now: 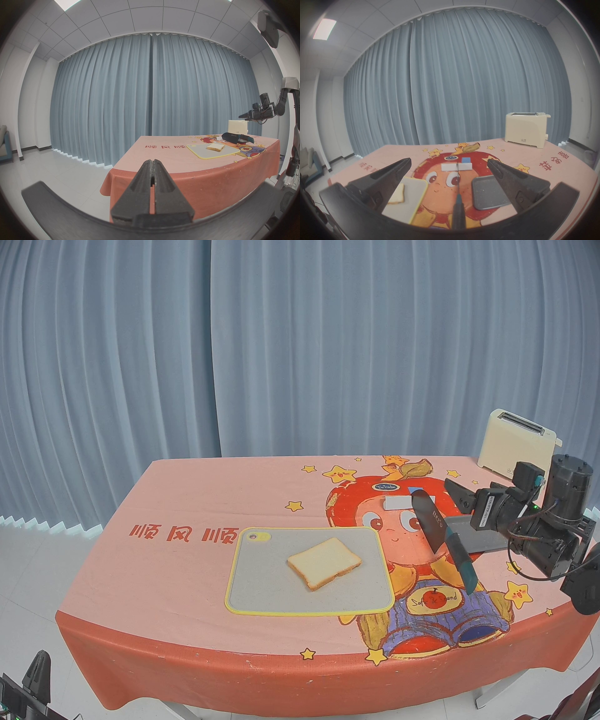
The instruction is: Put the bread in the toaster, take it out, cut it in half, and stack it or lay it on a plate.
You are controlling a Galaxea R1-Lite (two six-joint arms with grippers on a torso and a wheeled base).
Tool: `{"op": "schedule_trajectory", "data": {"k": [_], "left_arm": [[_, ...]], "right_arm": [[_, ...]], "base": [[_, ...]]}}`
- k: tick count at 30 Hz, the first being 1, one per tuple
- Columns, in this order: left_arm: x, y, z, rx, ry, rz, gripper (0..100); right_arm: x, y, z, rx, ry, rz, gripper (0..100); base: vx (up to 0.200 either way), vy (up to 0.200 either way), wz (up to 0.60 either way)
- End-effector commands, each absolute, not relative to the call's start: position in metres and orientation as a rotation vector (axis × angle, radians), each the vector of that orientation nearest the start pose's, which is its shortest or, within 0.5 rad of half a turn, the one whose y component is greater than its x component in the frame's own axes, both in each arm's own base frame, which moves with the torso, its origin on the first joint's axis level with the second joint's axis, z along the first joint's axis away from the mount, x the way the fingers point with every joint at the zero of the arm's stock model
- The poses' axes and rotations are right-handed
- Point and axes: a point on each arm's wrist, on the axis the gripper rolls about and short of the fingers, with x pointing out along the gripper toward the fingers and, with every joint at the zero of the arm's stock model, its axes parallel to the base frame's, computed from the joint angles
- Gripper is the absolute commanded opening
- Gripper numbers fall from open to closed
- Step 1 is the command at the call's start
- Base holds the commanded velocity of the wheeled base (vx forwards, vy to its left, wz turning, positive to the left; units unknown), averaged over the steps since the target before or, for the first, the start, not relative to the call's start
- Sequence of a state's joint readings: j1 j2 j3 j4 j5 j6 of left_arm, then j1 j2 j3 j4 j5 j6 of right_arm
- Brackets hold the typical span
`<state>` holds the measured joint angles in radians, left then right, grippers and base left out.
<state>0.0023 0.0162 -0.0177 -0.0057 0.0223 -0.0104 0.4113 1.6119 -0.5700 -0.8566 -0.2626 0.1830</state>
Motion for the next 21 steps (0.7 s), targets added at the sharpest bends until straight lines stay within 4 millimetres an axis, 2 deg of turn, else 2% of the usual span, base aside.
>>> {"op": "schedule_trajectory", "data": {"k": [1,6,21], "left_arm": [[-0.022,0.000,0.076,-0.011,0.006,0.026,0],[-0.022,0.000,0.076,-0.011,0.006,0.026,0],[-0.022,0.000,0.076,-0.011,0.006,0.026,0]], "right_arm": [[0.251,0.099,0.146,0.084,0.263,0.103,100],[0.253,0.101,0.128,0.060,0.329,0.103,100],[0.242,0.099,0.106,0.041,0.421,0.111,100]], "base": [[0.000,0.000,0.00],[0.000,0.000,0.00],[0.000,0.000,0.00]]}}
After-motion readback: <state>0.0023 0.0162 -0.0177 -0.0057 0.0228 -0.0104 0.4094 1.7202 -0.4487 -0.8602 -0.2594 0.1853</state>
